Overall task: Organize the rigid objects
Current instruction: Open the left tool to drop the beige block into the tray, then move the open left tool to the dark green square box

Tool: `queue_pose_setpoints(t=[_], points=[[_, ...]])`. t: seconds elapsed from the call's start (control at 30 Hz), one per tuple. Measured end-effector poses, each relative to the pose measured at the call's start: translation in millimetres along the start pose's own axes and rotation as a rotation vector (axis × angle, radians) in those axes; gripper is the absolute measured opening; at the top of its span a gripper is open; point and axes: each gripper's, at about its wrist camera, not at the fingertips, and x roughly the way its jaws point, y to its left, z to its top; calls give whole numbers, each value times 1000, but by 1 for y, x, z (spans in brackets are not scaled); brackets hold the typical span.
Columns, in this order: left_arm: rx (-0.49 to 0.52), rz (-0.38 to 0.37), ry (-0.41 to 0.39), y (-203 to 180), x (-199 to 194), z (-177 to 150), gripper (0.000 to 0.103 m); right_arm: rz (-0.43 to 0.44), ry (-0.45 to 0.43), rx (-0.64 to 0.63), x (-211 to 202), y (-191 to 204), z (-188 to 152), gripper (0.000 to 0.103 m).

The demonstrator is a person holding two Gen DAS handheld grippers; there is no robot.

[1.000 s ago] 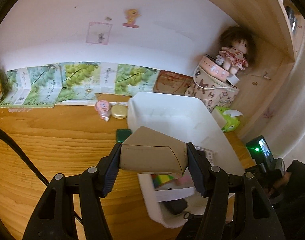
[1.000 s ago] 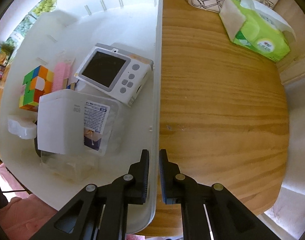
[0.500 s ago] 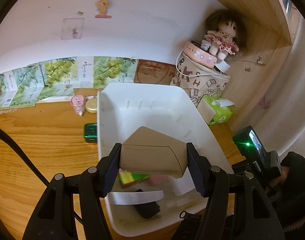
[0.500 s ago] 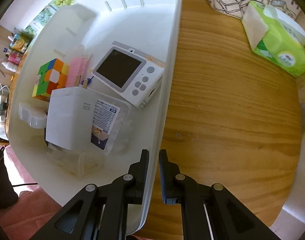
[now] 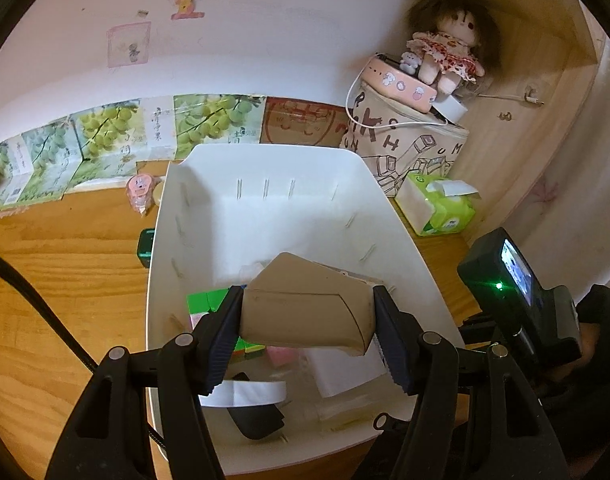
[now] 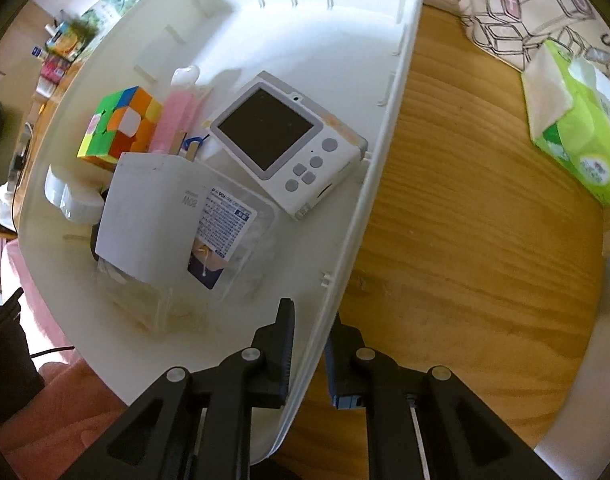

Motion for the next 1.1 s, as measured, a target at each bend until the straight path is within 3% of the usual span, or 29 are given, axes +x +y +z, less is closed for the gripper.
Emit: queue_pose_setpoints(t=[0.13, 0.57, 1.1], points=[[-24, 22, -16, 3, -4, -2, 81, -2, 3, -19, -2, 1, 4, 15], [-29, 40, 14, 17, -12, -9, 82, -14, 3, 12, 4, 15, 6, 14], [35, -16, 64, 64, -28, -12, 82, -89, 13, 238, 21, 8, -5, 14]])
